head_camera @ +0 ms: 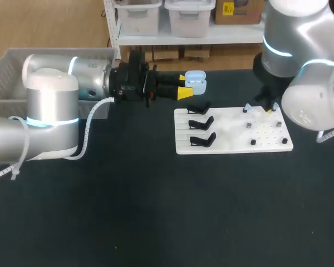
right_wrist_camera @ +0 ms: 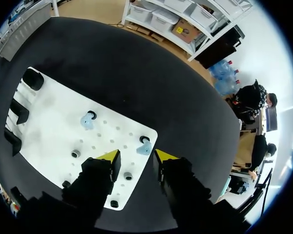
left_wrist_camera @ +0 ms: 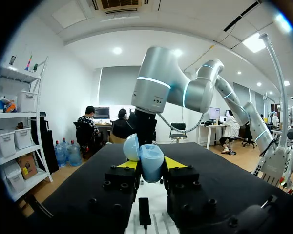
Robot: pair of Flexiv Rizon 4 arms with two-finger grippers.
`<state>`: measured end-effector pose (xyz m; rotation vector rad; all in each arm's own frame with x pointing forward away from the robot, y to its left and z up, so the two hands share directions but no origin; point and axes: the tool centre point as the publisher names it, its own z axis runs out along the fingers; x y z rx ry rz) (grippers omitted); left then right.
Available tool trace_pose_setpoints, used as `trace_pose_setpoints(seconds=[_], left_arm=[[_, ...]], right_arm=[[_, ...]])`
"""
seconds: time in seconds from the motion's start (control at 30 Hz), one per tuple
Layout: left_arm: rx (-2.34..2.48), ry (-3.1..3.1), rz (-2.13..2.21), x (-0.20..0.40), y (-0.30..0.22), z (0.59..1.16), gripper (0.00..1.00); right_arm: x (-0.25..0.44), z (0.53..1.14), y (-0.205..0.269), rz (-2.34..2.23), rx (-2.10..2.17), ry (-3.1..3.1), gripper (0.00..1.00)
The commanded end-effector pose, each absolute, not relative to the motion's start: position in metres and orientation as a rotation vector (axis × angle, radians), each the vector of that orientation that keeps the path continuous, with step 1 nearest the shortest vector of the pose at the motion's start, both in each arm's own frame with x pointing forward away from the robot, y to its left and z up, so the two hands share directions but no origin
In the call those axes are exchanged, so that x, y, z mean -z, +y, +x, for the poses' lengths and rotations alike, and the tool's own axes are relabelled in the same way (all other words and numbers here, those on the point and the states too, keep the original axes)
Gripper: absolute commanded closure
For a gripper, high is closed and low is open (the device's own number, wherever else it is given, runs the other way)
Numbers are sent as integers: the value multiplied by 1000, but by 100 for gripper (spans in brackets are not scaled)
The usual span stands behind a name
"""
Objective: Pick up each earbud case from the left stands, insert the matching earbuds, close the lid, and place the case in the box.
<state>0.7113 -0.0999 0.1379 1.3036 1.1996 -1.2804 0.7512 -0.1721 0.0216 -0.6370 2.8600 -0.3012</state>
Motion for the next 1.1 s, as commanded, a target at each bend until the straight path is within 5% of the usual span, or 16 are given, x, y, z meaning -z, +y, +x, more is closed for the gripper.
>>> trace_pose_setpoints(seconds=[0.03, 1.1], left_arm=[[1278, 1197, 1301, -137, -100, 711, 100], [1278, 1197, 1301, -137, -100, 711, 100]], right_arm=[[-21, 750, -171, -630, 313, 2855, 57], [-10, 764, -178, -521, 368, 2858, 68]])
